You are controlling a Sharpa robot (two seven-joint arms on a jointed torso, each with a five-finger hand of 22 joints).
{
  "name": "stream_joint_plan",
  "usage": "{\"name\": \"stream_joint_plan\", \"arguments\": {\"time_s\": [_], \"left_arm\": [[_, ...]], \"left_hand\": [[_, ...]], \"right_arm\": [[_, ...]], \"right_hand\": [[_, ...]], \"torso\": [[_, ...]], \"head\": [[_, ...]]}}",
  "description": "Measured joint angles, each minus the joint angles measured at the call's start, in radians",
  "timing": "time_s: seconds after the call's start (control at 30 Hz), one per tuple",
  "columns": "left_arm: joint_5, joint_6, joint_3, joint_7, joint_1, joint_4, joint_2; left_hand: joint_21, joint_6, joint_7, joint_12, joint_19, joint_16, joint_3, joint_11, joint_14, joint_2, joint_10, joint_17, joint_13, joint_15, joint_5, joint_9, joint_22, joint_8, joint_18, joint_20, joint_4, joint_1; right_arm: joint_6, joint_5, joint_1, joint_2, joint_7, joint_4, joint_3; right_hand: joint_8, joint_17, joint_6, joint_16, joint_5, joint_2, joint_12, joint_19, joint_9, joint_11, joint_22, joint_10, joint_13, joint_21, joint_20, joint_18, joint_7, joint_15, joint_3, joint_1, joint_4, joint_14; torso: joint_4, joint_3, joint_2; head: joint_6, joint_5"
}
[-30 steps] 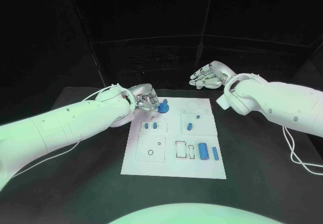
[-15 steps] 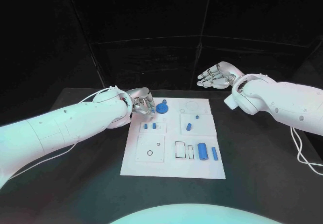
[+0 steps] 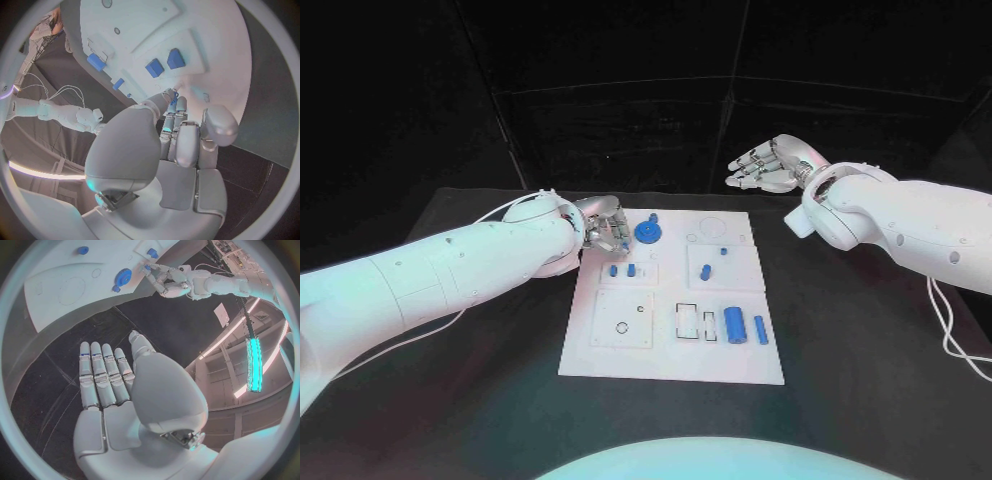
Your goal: Assemble the parts on the task board
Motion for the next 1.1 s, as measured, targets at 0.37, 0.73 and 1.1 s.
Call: {"name": "stream_joint_plan", "arguments": {"time_s": [0.37,0.73,1.1], "left_arm": [[-0.004,0.006,-0.001,0.000,-0.004,-0.030,0.025],[-0.017,0.012,-0.002,-0.001,-0.005,-0.037,0.032],[-0.025,0.028,-0.002,-0.006,-0.005,-0.036,0.032]], "left_hand": [[0.000,0.000,0.000,0.000,0.000,0.000,0.003,0.000,0.000,0.000,0.000,0.000,0.000,0.000,0.000,0.000,0.000,-0.004,0.000,0.000,-0.003,0.000],[0.000,0.003,0.003,0.000,0.000,0.000,0.003,0.000,0.000,0.000,0.000,0.000,0.000,0.000,0.000,0.000,0.002,-0.004,0.000,0.000,-0.003,0.000],[0.004,0.007,0.000,0.000,0.000,0.000,0.003,0.000,0.000,0.000,0.007,-0.002,0.001,0.000,0.000,0.000,0.004,-0.004,0.000,0.000,-0.003,0.000]], "right_arm": [[-0.012,0.008,0.000,-0.005,0.009,0.018,0.000],[-0.016,0.011,-0.001,-0.007,0.010,0.024,0.000],[-0.016,0.012,-0.001,-0.006,0.010,0.025,-0.001]], "right_hand": [[0.000,-0.006,0.000,0.000,0.000,0.002,-0.004,-0.003,0.000,0.000,-0.003,0.000,0.000,-0.006,0.003,0.000,0.000,0.004,-0.003,-0.002,-0.003,-0.004],[0.000,-0.009,0.000,0.000,0.000,0.002,-0.004,-0.003,0.000,0.004,-0.004,-0.004,0.000,-0.006,0.003,0.000,0.000,0.004,-0.003,-0.002,-0.003,-0.004],[0.000,-0.010,0.000,0.000,0.000,0.002,-0.004,-0.003,0.000,0.004,-0.006,-0.004,0.000,-0.011,0.003,0.000,0.000,0.004,-0.003,-0.002,-0.003,-0.004]], "torso": [[0.0004,-0.0003,0.001],[0.0006,0.0003,0.001],[0.0013,0.0003,0.000]], "head": [[-0.002,0.002],[-0.005,0.001],[-0.008,0.000]]}}
